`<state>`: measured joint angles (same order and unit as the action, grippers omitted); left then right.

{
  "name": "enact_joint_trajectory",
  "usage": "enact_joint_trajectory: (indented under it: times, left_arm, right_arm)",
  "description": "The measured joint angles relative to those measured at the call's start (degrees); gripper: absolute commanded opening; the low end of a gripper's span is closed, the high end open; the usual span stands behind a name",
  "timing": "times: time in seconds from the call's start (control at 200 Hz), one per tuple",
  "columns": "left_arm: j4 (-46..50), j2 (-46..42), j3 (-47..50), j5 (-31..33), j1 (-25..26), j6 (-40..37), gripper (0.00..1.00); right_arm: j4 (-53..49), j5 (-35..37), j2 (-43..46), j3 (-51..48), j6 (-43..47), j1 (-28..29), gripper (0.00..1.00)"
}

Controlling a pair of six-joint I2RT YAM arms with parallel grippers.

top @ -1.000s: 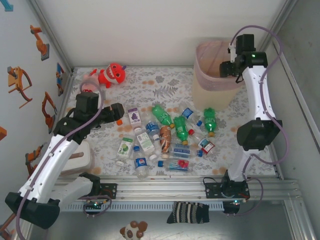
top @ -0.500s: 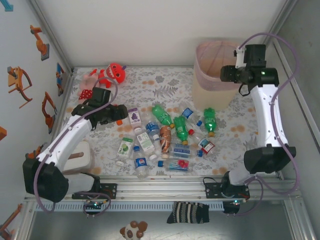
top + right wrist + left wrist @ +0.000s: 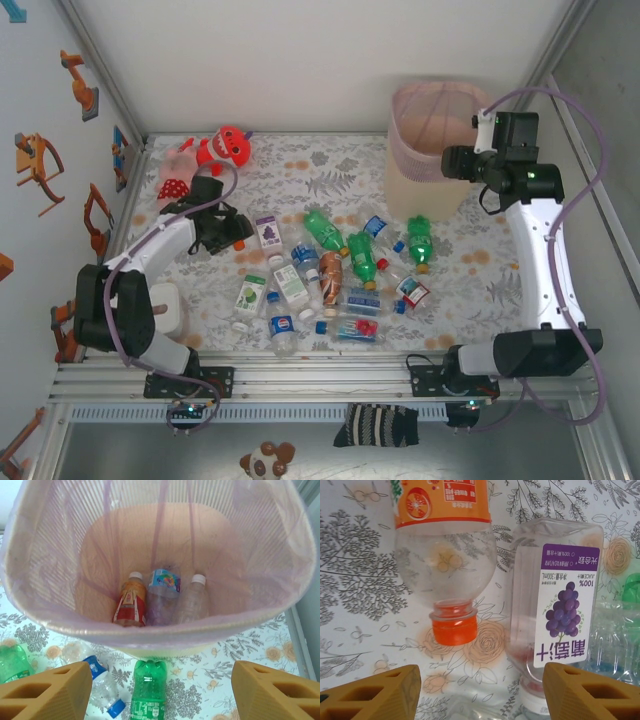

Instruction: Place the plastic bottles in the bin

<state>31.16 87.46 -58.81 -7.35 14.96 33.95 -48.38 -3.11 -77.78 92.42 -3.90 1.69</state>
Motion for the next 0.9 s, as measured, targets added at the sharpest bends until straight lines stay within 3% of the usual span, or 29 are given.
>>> enact_joint_trajectory:
  times: [0.536, 0.901]
  left_arm:
    - [-4.7, 7.4, 2.0, 1.8, 0.0, 0.2, 0.55]
    - [-8.0, 11.4, 2.0, 1.3, 0.0, 0.0, 0.4]
  right_arm:
    - [0.8, -2.3, 8.5, -5.0, -2.8, 0.0, 0.72]
    - [0.7, -2.7, 8.8, -5.0, -3.0, 0.0, 0.72]
